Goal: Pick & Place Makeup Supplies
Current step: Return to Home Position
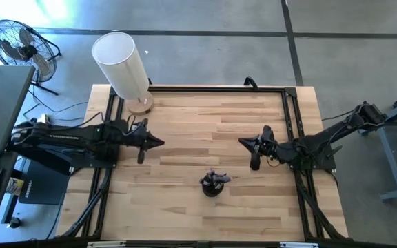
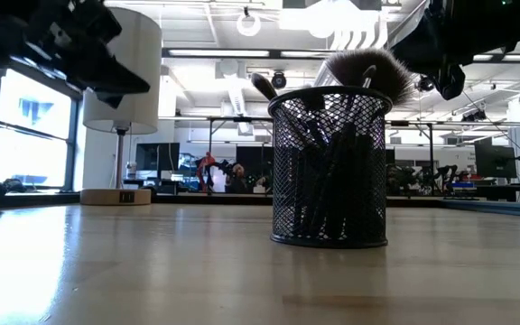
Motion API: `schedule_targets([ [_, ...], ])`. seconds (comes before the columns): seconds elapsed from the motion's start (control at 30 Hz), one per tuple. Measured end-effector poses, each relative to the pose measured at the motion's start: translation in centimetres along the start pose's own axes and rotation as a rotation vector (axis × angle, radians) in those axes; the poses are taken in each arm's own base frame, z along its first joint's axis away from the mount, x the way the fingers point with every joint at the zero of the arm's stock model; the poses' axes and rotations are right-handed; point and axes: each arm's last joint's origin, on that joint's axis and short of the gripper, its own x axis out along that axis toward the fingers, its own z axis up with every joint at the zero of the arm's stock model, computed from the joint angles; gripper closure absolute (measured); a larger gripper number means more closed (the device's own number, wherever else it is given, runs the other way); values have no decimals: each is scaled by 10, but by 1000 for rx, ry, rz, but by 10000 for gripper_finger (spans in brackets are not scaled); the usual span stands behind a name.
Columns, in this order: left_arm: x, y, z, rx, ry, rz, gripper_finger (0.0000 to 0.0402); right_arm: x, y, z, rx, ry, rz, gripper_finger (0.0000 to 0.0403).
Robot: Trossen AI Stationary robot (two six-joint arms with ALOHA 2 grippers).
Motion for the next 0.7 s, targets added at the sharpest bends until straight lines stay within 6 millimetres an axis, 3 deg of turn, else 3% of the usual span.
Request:
schedule_targets([
  [0.2,-4,7,-15,-65,39,-89,390,1,-1,0,1,-2,-5,400],
  [0.7,-47,9,-51,-112,-193,16,390,1,-1,0,130,2,-2,400],
])
